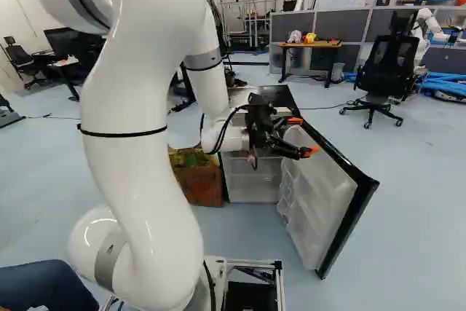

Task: Grab a drink from the fridge

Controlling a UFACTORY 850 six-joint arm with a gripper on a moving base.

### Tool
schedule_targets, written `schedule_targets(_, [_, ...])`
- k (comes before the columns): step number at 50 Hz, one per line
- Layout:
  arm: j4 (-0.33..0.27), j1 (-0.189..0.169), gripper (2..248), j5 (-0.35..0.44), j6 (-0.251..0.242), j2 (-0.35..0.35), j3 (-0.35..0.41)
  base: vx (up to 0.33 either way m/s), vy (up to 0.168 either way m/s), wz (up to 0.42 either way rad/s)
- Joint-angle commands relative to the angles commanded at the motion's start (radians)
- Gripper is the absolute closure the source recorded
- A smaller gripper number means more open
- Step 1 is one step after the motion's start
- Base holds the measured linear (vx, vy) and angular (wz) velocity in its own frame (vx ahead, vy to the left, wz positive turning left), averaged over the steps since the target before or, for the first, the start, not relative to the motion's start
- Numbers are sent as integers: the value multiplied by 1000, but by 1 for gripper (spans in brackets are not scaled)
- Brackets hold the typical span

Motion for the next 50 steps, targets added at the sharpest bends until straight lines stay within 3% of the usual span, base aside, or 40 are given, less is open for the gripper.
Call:
schedule_targets(31, [-327,46,3,-53,0,157,206,0,0,0])
schedule_targets(50, [-527,47,3,-94,0,114,211,0,0,0])
